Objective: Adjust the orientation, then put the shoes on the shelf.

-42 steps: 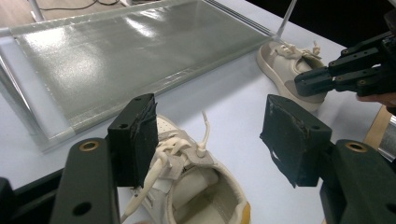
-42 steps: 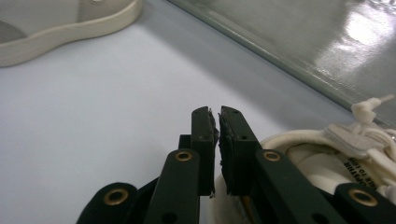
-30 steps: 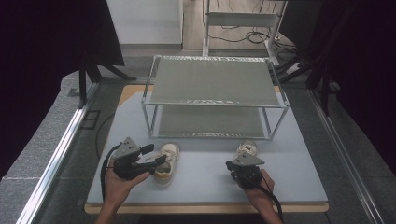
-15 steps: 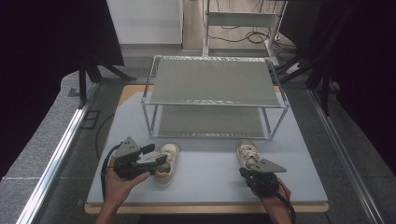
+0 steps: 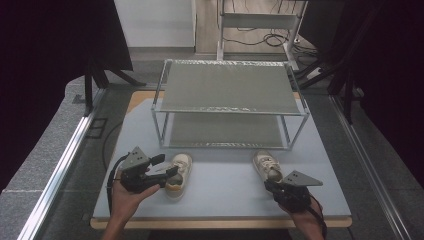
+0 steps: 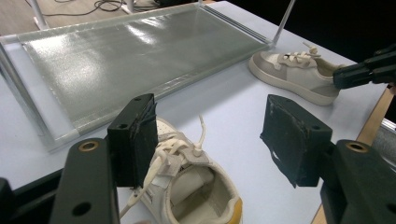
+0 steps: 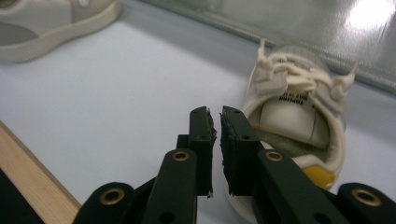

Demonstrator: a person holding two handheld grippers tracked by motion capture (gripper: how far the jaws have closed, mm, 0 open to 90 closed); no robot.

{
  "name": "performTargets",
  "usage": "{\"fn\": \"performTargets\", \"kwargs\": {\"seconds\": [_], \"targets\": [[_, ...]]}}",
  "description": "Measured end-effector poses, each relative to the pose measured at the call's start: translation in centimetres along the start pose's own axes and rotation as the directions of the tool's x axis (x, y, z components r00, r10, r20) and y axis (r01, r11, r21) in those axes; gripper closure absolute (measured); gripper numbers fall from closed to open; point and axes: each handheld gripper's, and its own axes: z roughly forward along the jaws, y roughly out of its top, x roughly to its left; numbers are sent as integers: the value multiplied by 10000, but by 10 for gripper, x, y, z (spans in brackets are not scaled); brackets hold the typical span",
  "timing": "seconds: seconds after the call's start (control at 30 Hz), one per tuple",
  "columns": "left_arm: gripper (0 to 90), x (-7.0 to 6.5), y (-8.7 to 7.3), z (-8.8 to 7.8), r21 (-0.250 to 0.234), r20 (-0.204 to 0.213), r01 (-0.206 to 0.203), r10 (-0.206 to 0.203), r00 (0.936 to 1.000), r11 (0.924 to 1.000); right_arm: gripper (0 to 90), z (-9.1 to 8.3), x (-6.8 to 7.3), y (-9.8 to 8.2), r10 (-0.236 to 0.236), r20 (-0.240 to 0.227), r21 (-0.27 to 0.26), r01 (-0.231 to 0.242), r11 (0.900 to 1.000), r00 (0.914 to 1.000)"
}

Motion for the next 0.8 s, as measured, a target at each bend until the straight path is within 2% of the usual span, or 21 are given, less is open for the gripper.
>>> {"fn": "performTargets", "kwargs": {"seconds": [0.1,0.13,0.2,0.23,0.27,0.43,0.47,0.57,0.6,0.63,0.67,0.73,0.8], "targets": [[355,0,-1,1,22,-29,21,-21,10000,10000,795,-3,-2,2,-14,-192,-183,11,9998,9998],[355,1,-2,2,62,-50,21,-21,10000,10000,765,-6,-3,4,-124,-395,-374,109,9992,9991],[355,1,-2,2,87,-56,32,-32,10000,10000,749,-7,-4,4,-218,-469,-441,197,9988,9987],[355,0,-3,2,115,-67,35,-35,10000,9999,725,-8,-4,5,-313,-558,-519,284,9982,9979],[355,0,-3,2,124,-72,14,-13,10000,9999,663,-11,-7,8,-578,-733,-638,532,9965,9956],[354,0,-3,-2,84,-162,7,-6,9999,10000,586,-17,-14,14,-843,-711,-872,780,9931,9939],[353,1,-1,-3,36,-215,-36,36,9998,10000,562,-21,-20,16,-917,-908,-959,829,9919,9916],[351,2,1,-6,-39,-206,-38,37,9998,10000,544,-22,-26,16,-1081,-1010,-927,988,9908,9890],[348,2,2,-9,-98,-177,-62,60,9998,9999,532,-24,-32,17,-1287,-1189,-859,1189,9892,9845],[346,2,2,-9,-98,-177,-62,60,9998,9999,532,-24,-32,17,-1287,-1189,-859,1189,9892,9845],[340,2,3,-13,-213,-80,-145,144,9999,9997,520,-26,-36,19,-1541,-1313,-843,1439,9860,9793],[337,2,5,-17,-154,-133,-285,282,9995,9995,503,-27,-39,21,-1786,-1442,-825,1680,9823,9733],[338,3,6,-19,-157,-191,-344,341,9992,9993,484,-28,-42,21,-1907,-1419,-801,1807,9803,9713]]}}
